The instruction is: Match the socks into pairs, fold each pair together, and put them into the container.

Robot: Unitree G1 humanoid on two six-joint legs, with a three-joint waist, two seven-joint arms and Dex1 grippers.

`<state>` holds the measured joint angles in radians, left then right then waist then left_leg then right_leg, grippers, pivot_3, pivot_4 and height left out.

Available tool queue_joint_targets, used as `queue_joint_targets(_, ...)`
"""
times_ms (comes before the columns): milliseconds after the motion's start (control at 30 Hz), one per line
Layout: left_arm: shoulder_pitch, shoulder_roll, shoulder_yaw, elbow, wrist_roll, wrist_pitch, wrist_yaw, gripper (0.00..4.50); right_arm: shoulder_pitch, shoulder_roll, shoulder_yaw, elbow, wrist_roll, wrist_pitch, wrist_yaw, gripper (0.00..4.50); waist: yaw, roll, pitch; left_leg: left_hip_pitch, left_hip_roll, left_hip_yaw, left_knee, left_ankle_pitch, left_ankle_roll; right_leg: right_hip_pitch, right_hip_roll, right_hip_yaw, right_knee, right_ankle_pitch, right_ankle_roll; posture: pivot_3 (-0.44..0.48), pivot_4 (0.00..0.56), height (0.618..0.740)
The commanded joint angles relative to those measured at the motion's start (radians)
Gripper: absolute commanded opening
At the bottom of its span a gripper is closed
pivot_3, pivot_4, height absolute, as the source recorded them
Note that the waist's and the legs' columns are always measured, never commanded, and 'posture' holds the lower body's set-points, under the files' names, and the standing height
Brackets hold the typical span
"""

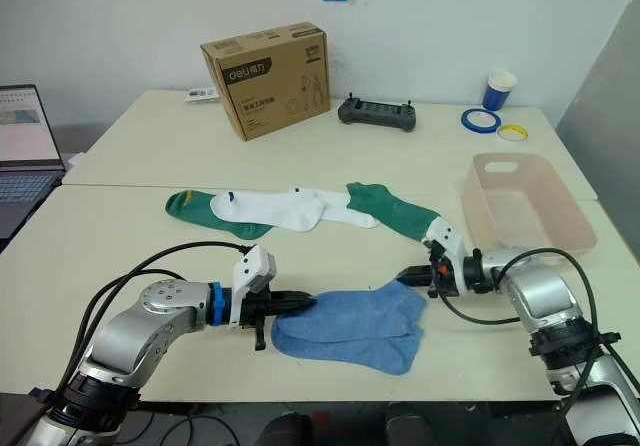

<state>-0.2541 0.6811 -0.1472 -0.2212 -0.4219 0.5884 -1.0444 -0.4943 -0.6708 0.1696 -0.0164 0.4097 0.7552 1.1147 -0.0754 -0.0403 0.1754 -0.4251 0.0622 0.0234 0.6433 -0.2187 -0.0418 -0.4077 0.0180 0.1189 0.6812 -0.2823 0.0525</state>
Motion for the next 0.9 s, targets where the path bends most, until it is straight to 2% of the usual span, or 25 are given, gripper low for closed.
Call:
queue_joint_targets(33,-0.015,0.041,0.055,-0.077,-0.068,0.041,-0.038,0.00,0.025,-0.044,-0.102,-0.165,0.137,0.147,0.004,0.07,0.000,0.000,0.000,0.000,0.000,-0.001,0.000,0.000,0.000,0.000,0.000,0.000,0.000,0.000,0.000,0.000,0.150,0.740)
queue_joint_targets(300,0.014,0.143,0.125,-0.147,-0.177,0.126,-0.101,0.00,0.125,-0.115,-0.255,-0.423,0.415,0.409,-0.040,0.07,0.000,0.000,0.000,0.000,0.000,-0.001,0.000,0.000,0.000,0.001,0.000,-0.001,0.000,0.000,0.000,0.000,0.150,0.740)
queue_joint_targets(433,0.032,0.227,0.173,-0.201,-0.300,0.220,-0.177,0.00,0.204,-0.142,-0.388,-0.548,0.697,0.574,-0.081,0.07,0.001,0.000,0.000,0.000,0.000,-0.001,0.000,0.000,0.000,0.001,0.000,-0.001,-0.001,0.000,0.000,0.000,0.150,0.740)
queue_joint_targets(600,0.048,0.303,0.171,-0.204,-0.321,0.225,-0.243,0.00,0.285,-0.154,-0.444,-0.584,0.930,0.622,-0.194,0.07,0.000,0.000,0.000,0.001,0.000,-0.002,0.000,0.000,0.000,0.001,0.000,-0.002,-0.001,-0.001,-0.001,0.000,0.150,0.740)
queue_joint_targets(700,0.030,0.283,0.122,-0.163,-0.261,0.176,-0.235,0.00,0.316,-0.143,-0.408,-0.590,0.922,0.594,-0.272,0.07,0.000,0.000,0.000,0.001,0.000,-0.001,0.000,0.000,0.000,0.001,-0.001,-0.001,-0.001,-0.003,-0.005,0.000,0.150,0.740)
queue_joint_targets(800,-0.011,0.209,0.058,-0.092,-0.181,0.120,-0.184,0.00,0.324,-0.114,-0.339,-0.537,0.786,0.521,-0.335,0.07,0.001,0.000,0.000,0.001,-0.001,-0.001,0.001,0.000,0.000,0.002,-0.001,-0.001,-0.001,-0.003,-0.005,0.000,0.150,0.740)
queue_joint_targets(900,-0.029,0.173,0.029,-0.054,-0.140,0.089,-0.168,0.00,0.303,-0.110,-0.289,-0.482,0.688,0.456,-0.343,0.07,0.000,0.000,0.000,0.001,-0.001,0.000,0.002,0.000,0.000,0.002,-0.001,0.001,-0.001,-0.003,-0.005,0.000,0.150,0.740)
